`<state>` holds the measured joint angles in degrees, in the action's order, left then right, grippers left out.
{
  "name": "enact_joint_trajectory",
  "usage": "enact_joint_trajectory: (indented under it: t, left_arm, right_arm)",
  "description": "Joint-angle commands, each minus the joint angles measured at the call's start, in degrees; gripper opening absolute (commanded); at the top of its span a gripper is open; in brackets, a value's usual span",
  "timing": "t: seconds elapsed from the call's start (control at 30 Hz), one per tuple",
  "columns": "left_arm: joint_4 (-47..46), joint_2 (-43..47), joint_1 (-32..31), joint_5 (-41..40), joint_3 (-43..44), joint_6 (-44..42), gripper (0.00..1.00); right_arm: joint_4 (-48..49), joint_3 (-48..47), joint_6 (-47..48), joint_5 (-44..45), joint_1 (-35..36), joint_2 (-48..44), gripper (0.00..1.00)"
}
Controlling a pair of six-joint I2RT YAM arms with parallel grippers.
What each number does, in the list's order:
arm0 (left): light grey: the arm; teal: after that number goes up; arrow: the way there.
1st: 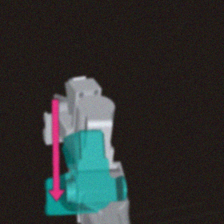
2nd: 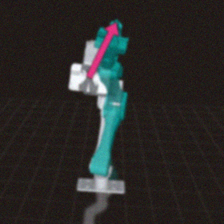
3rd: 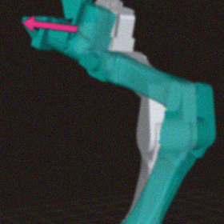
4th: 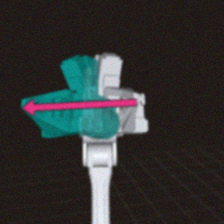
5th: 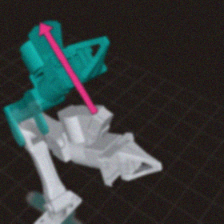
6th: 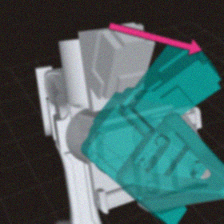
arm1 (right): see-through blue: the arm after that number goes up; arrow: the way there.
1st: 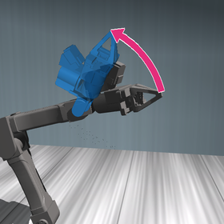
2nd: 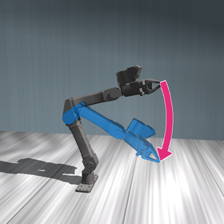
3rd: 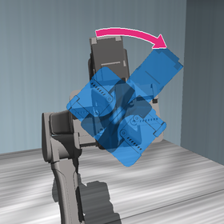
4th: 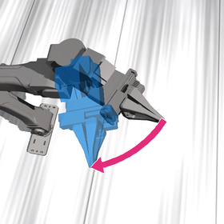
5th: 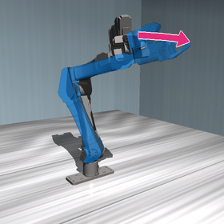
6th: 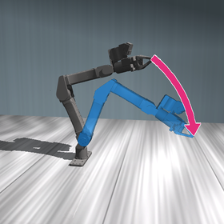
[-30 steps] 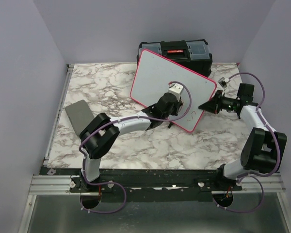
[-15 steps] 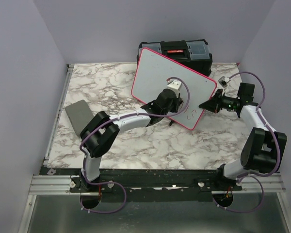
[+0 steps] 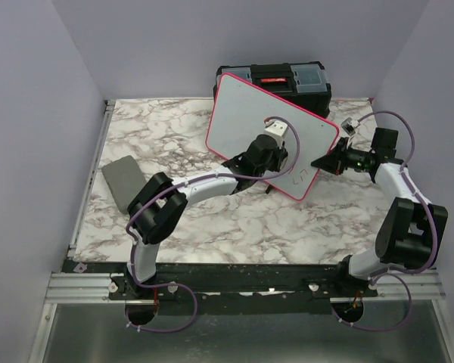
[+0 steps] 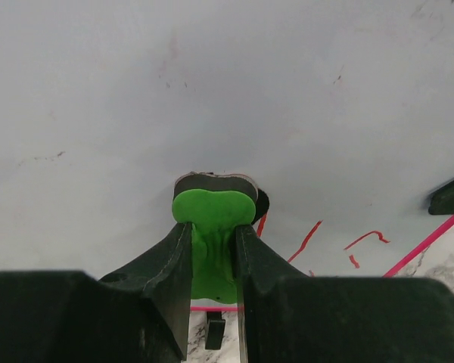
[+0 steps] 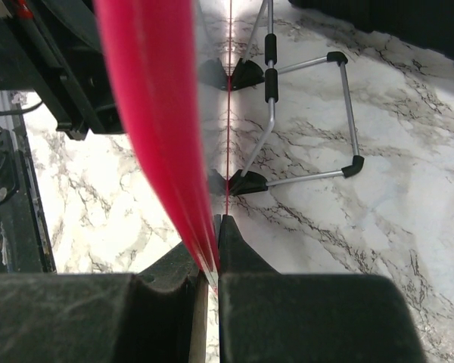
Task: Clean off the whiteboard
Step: Erase the whiteboard at the whiteboard stand.
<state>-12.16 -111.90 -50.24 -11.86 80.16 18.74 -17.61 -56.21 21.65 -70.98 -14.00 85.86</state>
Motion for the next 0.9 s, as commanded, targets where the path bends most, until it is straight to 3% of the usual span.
enact_joint_trajectory:
  t: [0.0, 0.43, 0.67, 0.87]
  left_arm:
    - [-2.32, -2.2, 2.26, -0.27, 5.41, -0.52, 0.0]
    - [-6.9, -2.16, 0.95, 0.35, -5.13, 4.19, 0.0]
    - [-7.81, -3.11, -1.35, -0.39, -2.94, 3.93, 0.0]
    - [-5.89, -2.12, 0.58, -1.99, 1.66, 1.65, 0.0]
  right_arm:
    - [-3.4, -1.12, -1.07, -5.22, 0.87, -0.01, 0.01]
    - [-4.37, -1.46, -0.03, -5.4, 0.86, 0.79, 0.01]
    - [-4.54, -1.54, 0.15, -5.57, 0.9, 0.62, 0.01]
    - [-4.68, -1.54, 0.24, -5.66, 0.9, 0.52, 0.01]
